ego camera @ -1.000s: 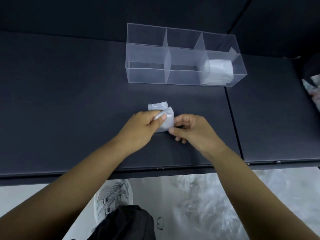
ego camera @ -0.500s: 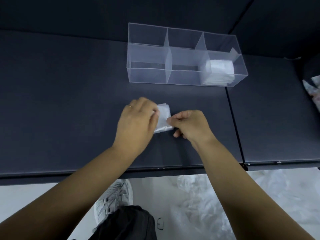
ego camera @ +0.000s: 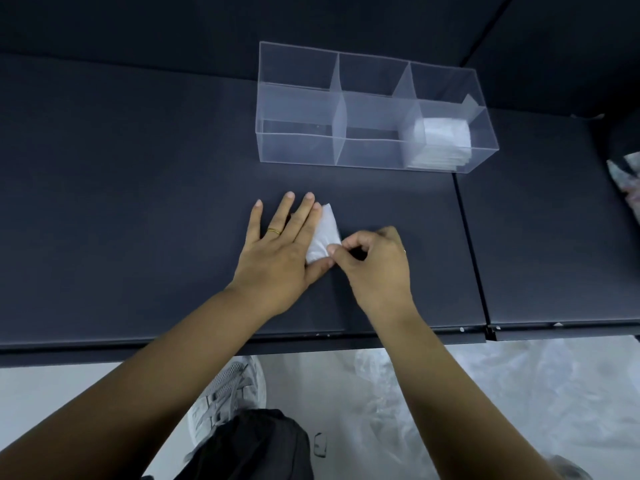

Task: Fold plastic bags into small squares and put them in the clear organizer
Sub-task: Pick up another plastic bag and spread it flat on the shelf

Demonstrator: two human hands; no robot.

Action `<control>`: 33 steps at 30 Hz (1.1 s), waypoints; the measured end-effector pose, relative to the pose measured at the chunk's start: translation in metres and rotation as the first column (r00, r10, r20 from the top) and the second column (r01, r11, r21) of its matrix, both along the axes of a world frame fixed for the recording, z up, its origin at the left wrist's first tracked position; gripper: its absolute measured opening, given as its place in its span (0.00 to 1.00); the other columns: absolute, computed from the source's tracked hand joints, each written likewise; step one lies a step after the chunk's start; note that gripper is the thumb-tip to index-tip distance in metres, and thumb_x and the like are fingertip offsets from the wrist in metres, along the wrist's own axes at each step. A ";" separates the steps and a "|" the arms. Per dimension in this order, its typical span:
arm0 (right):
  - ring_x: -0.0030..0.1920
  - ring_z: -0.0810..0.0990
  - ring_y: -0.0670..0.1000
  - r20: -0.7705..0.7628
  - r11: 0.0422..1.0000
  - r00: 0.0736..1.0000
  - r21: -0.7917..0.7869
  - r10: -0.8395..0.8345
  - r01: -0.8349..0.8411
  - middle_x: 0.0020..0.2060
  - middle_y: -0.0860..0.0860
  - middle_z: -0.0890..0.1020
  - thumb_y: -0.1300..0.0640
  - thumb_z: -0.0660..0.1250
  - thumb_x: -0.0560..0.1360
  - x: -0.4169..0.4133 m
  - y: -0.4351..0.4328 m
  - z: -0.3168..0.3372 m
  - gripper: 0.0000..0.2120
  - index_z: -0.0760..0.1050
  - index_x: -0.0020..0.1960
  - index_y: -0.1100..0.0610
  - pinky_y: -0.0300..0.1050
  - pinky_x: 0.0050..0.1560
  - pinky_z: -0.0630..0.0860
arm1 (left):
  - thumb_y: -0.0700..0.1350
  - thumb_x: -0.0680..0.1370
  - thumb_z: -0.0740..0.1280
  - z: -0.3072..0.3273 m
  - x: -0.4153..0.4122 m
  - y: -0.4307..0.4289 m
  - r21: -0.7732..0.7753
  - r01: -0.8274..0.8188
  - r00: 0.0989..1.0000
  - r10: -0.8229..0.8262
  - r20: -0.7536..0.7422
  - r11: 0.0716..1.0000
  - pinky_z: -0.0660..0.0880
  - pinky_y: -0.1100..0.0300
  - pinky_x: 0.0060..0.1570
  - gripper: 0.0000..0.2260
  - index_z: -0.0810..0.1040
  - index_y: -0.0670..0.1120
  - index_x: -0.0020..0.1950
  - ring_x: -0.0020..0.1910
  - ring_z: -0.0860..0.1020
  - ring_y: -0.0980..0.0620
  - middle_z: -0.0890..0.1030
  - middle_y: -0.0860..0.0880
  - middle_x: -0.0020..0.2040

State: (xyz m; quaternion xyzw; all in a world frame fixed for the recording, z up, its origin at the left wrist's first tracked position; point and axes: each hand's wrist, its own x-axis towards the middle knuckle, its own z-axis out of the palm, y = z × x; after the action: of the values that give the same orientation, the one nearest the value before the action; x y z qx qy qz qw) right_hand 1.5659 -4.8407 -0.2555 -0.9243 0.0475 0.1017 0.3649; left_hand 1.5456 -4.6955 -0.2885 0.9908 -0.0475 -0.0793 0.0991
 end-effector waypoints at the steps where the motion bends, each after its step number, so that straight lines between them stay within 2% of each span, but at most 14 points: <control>1: 0.51 0.75 0.49 0.012 1.000 1.000 -0.017 0.004 -0.004 0.46 0.46 0.72 0.51 0.73 0.73 -0.002 0.000 0.000 0.06 0.81 0.44 0.54 0.39 0.52 0.71 | 0.67 0.74 0.34 0.000 0.000 0.000 0.006 -0.005 1.000 0.005 -0.010 1.000 0.29 0.46 0.71 0.37 0.34 0.49 0.77 0.76 0.34 0.53 0.33 0.54 0.76; 5: 0.45 0.77 0.46 0.041 1.000 0.999 -0.025 -0.008 0.009 0.42 0.45 0.76 0.51 0.71 0.74 0.000 0.003 0.002 0.07 0.78 0.42 0.54 0.39 0.45 0.73 | 0.69 0.70 0.32 0.003 -0.002 -0.003 0.011 -0.063 0.997 0.064 -0.041 0.998 0.31 0.45 0.72 0.42 0.36 0.45 0.77 0.76 0.34 0.53 0.36 0.50 0.78; 9: 0.36 0.79 0.41 -0.042 0.946 0.987 0.279 -0.158 0.163 0.35 0.46 0.81 0.58 0.73 0.71 0.004 0.011 0.007 0.08 0.74 0.40 0.52 0.32 0.36 0.74 | 0.71 0.69 0.34 0.007 -0.010 -0.009 -0.035 -0.125 0.989 0.122 -0.085 0.992 0.30 0.48 0.72 0.44 0.34 0.43 0.77 0.75 0.32 0.53 0.34 0.48 0.78; 12: 0.38 0.79 0.44 -0.093 0.925 0.988 0.350 -0.124 0.149 0.39 0.50 0.81 0.63 0.73 0.71 0.005 0.008 0.010 0.11 0.72 0.45 0.54 0.36 0.39 0.74 | 0.74 0.66 0.39 0.016 -0.014 -0.002 -0.247 -0.170 0.978 0.131 -0.164 0.954 0.29 0.55 0.72 0.48 0.37 0.45 0.78 0.74 0.32 0.58 0.36 0.51 0.78; 15: 0.36 0.78 0.44 -0.035 0.926 0.998 0.375 0.052 -0.035 0.37 0.51 0.81 0.65 0.73 0.71 0.006 -0.004 0.028 0.12 0.72 0.44 0.53 0.36 0.41 0.75 | 0.75 0.63 0.53 0.035 -0.010 0.015 -0.582 -0.320 0.939 0.167 -0.301 0.747 0.39 0.58 0.74 0.51 0.44 0.51 0.79 0.75 0.40 0.61 0.46 0.55 0.79; 17: 0.36 0.77 0.42 0.027 0.897 0.970 0.377 0.240 -0.232 0.36 0.49 0.81 0.66 0.73 0.71 0.004 -0.015 0.046 0.13 0.72 0.43 0.51 0.34 0.40 0.74 | 0.71 0.63 0.66 0.048 -0.004 0.020 -0.717 -0.374 0.914 0.104 -0.392 0.588 0.53 0.56 0.74 0.50 0.48 0.57 0.78 0.76 0.52 0.60 0.56 0.60 0.77; 19: 0.36 0.77 0.39 0.064 0.857 0.922 0.349 0.381 -0.378 0.36 0.46 0.81 0.65 0.73 0.70 0.002 -0.025 0.065 0.14 0.73 0.43 0.49 0.30 0.39 0.71 | 0.62 0.64 0.76 0.058 0.000 0.018 -0.803 -0.377 0.891 -0.056 -0.451 0.461 0.65 0.60 0.68 0.46 0.55 0.60 0.76 0.69 0.67 0.64 0.68 0.63 0.71; 22: 0.38 0.79 0.40 0.089 0.849 0.898 0.295 0.432 -0.438 0.38 0.43 0.82 0.63 0.74 0.70 0.002 -0.039 0.084 0.15 0.74 0.46 0.46 0.29 0.41 0.72 | 0.47 0.66 0.79 0.065 0.006 0.003 -0.875 -0.399 0.860 -0.219 -0.461 0.273 0.76 0.64 0.53 0.24 0.78 0.54 0.60 0.54 0.80 0.58 0.83 0.54 0.55; 23: 0.37 0.78 0.41 0.059 0.857 0.915 0.331 0.398 -0.394 0.38 0.45 0.83 0.61 0.75 0.70 0.003 -0.044 0.086 0.15 0.74 0.49 0.46 0.31 0.42 0.73 | 0.46 0.66 0.79 0.067 0.006 -0.003 -0.885 -0.414 0.866 -0.206 -0.455 0.214 0.76 0.66 0.48 0.18 0.82 0.51 0.54 0.50 0.82 0.56 0.84 0.52 0.49; 25: 0.39 0.79 0.46 -0.062 0.872 0.948 0.416 0.311 -0.258 0.39 0.52 0.83 0.55 0.76 0.68 0.008 -0.054 0.089 0.15 0.76 0.53 0.50 0.37 0.45 0.76 | 0.47 0.66 0.76 0.068 0.008 -0.015 -0.890 -0.441 0.882 -0.124 -0.454 0.119 0.75 0.68 0.43 0.14 0.83 0.47 0.50 0.46 0.82 0.55 0.85 0.50 0.45; 27: 0.35 0.76 0.46 -0.167 0.895 0.950 0.409 0.264 -0.177 0.35 0.57 0.80 0.53 0.74 0.69 0.012 -0.062 0.086 0.08 0.78 0.43 0.57 0.37 0.41 0.75 | 0.48 0.67 0.75 0.068 0.011 -0.024 -0.887 -0.460 0.886 -0.047 -0.461 0.041 0.76 0.68 0.43 0.14 0.83 0.45 0.51 0.47 0.83 0.54 0.85 0.49 0.46; 29: 0.29 0.73 0.42 -0.167 0.904 0.961 0.404 0.222 -0.139 0.27 0.51 0.78 0.59 0.72 0.72 0.019 -0.068 0.083 0.10 0.77 0.33 0.56 0.31 0.35 0.71 | 0.45 0.70 0.74 0.067 0.013 -0.029 -0.893 -0.449 0.893 0.025 -0.449 0.007 0.77 0.68 0.43 0.09 0.84 0.45 0.49 0.45 0.84 0.54 0.86 0.50 0.45; 31: 0.26 0.72 0.39 -0.115 0.906 0.984 0.417 0.133 -0.074 0.24 0.44 0.78 0.64 0.71 0.73 0.040 -0.077 0.086 0.11 0.77 0.33 0.55 0.28 0.32 0.70 | 0.43 0.72 0.73 0.066 0.015 -0.027 -0.906 -0.419 0.902 0.145 -0.407 0.067 0.75 0.70 0.39 0.01 0.84 0.47 0.42 0.38 0.82 0.57 0.85 0.50 0.39; 33: 0.23 0.71 0.37 -0.044 0.922 0.999 0.387 -0.009 0.025 0.22 0.42 0.77 0.63 0.70 0.74 0.076 -0.092 0.090 0.09 0.78 0.36 0.56 0.28 0.30 0.69 | 0.43 0.73 0.73 0.059 0.014 -0.022 -0.903 -0.411 0.893 0.252 -0.372 0.124 0.75 0.71 0.38 0.02 0.84 0.48 0.40 0.35 0.81 0.58 0.85 0.50 0.37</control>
State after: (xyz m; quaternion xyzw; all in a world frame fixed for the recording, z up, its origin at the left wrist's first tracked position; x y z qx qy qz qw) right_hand 1.6416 -4.9325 -0.1660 -0.8311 0.0422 0.1251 0.5402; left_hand 1.5597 -4.7174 -0.2299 0.6838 0.1413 -0.0706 0.7124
